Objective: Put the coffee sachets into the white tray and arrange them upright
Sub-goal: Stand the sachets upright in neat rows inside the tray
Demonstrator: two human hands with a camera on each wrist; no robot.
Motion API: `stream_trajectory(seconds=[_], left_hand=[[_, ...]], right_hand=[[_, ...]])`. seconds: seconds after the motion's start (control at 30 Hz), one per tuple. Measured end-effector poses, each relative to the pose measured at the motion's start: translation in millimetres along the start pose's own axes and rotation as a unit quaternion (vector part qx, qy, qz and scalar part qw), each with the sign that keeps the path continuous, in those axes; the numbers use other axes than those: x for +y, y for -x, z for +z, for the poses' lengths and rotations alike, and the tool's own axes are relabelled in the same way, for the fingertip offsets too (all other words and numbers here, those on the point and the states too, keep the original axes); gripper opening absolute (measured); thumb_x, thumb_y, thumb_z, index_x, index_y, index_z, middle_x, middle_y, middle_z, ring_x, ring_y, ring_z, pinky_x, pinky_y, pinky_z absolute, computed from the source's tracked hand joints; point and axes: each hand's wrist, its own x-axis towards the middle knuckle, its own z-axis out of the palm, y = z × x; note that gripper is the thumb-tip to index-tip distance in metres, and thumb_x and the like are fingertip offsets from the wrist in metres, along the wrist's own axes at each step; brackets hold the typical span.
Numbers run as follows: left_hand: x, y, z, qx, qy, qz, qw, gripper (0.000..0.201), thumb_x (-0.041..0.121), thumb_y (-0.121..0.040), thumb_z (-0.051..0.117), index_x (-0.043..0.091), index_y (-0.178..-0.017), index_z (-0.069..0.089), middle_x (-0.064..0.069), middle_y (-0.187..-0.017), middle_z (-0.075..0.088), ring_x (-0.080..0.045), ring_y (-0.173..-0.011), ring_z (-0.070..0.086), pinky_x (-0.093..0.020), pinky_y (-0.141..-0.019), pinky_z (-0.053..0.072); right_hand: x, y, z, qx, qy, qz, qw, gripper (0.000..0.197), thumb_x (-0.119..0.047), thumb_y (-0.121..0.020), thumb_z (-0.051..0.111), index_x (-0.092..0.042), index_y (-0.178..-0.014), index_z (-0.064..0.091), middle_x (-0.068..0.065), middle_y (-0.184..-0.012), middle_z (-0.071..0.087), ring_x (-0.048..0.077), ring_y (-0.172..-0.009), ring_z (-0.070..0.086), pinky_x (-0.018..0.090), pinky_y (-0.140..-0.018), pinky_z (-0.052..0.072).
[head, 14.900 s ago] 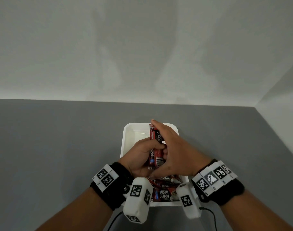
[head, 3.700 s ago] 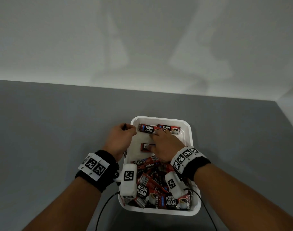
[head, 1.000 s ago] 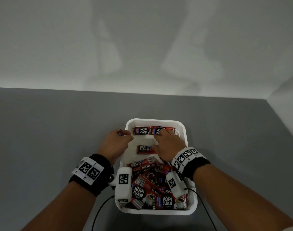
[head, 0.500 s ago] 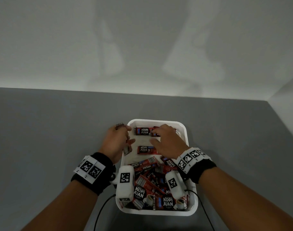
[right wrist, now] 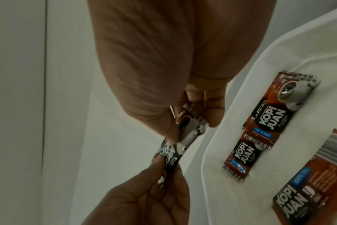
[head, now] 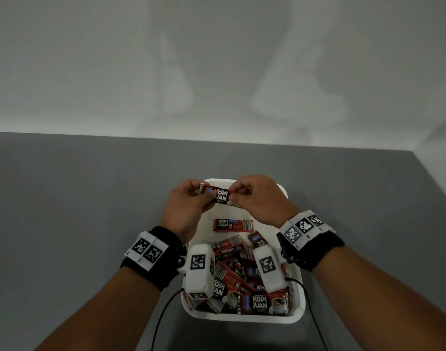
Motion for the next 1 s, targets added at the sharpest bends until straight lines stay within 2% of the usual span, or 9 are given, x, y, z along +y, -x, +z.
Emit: stream_trajectory(seconds=[0.1,0.17,0.27,0.37,0.5,0.6,0.73,0.87,1.0], left_hand=[[-3.0,-1.5,-1.0,0.032,-0.023,-0.004,0.999,0.011,-0.007,-0.091,0.065,0.003,-0.097,0.063,-0.014,-0.090,0.067,-0.021,-0.082,0.067,-0.027,-0.072,0.056],[-4.0,-5.6,-7.8,0.069,-0.039,-0.007,0.997,0.013,-0.004,-0.090,0.065,0.008,-0.092,0.064,-0.008,-0.088,0.066,-0.020,-0.082,0.063,-0.028,-0.070,0.052],[-2.4,-6.0,-16.3,0.095,-0.070,-0.010,0.993,0.019,-0.004,-0.090,0.064,0.013,-0.083,0.064,0.000,-0.078,0.065,-0.018,-0.075,0.059,-0.030,-0.069,0.050],[-3.2,-2.9,-19.2,0.094,-0.092,-0.016,0.991,0.021,-0.004,-0.090,0.061,0.014,-0.079,0.063,0.002,-0.073,0.063,-0.013,-0.067,0.056,-0.026,-0.061,0.048],[-9.2,-2.1,-23.1,0.081,-0.127,-0.028,0.988,0.014,0.001,-0.091,0.063,0.012,-0.083,0.064,-0.002,-0.078,0.062,-0.015,-0.071,0.055,-0.026,-0.059,0.046],[-11.3,-0.7,-22.4,0.075,-0.140,-0.039,0.987,0.005,0.003,-0.093,0.063,0.007,-0.091,0.064,-0.004,-0.081,0.060,-0.013,-0.070,0.053,-0.023,-0.057,0.046],[-13.0,-1.5,-21.3,0.071,-0.150,-0.048,0.985,0.005,0.003,-0.093,0.063,0.008,-0.090,0.064,-0.006,-0.082,0.060,-0.013,-0.069,0.053,-0.024,-0.058,0.045],[-13.3,-1.0,-20.9,0.062,-0.155,-0.058,0.984,0.008,0.006,-0.093,0.064,0.011,-0.086,0.064,-0.005,-0.083,0.061,-0.015,-0.071,0.054,-0.026,-0.061,0.046],[-12.0,0.5,-20.9,0.055,-0.159,-0.055,0.984,0.006,0.006,-0.093,0.064,0.009,-0.088,0.064,-0.007,-0.084,0.061,-0.015,-0.072,0.054,-0.028,-0.062,0.046]], right_hand=[[5.0,-5.9,3.6,0.010,0.039,0.009,0.999,0.006,-0.013,-0.086,0.075,-0.018,-0.088,0.077,-0.008,-0.076,0.072,0.002,-0.065,0.063,0.004,-0.060,0.042],[15.0,-11.2,5.5,0.019,0.065,0.025,0.997,0.007,-0.011,-0.088,0.072,-0.015,-0.089,0.077,-0.007,-0.079,0.071,0.002,-0.067,0.061,0.003,-0.061,0.041],[34.9,-20.7,18.6,0.029,0.112,0.039,0.992,0.010,-0.012,-0.088,0.071,-0.016,-0.090,0.081,-0.005,-0.091,0.076,0.009,-0.081,0.066,0.019,-0.079,0.051],[49.5,-31.5,39.6,0.037,0.152,0.038,0.987,0.011,-0.014,-0.085,0.072,-0.019,-0.083,0.082,-0.001,-0.089,0.076,0.020,-0.088,0.069,0.037,-0.087,0.058],[55.3,-40.5,52.8,0.049,0.197,0.023,0.979,0.013,-0.014,-0.089,0.069,-0.018,-0.085,0.081,0.005,-0.095,0.069,0.023,-0.098,0.060,0.035,-0.086,0.054],[57.7,-42.1,56.7,0.045,0.233,0.029,0.971,0.015,-0.012,-0.093,0.063,-0.016,-0.089,0.077,0.004,-0.099,0.059,0.020,-0.092,0.058,0.037,-0.078,0.055],[57.3,-43.1,57.5,0.017,0.289,0.026,0.957,0.014,-0.012,-0.095,0.057,-0.015,-0.094,0.070,0.003,-0.095,0.066,0.022,-0.085,0.063,0.032,-0.072,0.051],[53.6,-40.0,52.3,0.021,0.277,0.034,0.960,0.009,-0.016,-0.097,0.052,-0.016,-0.092,0.060,0.000,-0.086,0.066,0.021,-0.076,0.059,0.034,-0.068,0.050],[49.8,-27.6,44.3,-0.015,0.263,0.019,0.964,0.015,-0.021,-0.096,0.051,-0.016,-0.087,0.063,-0.001,-0.084,0.065,0.021,-0.078,0.062,0.038,-0.073,0.055]])
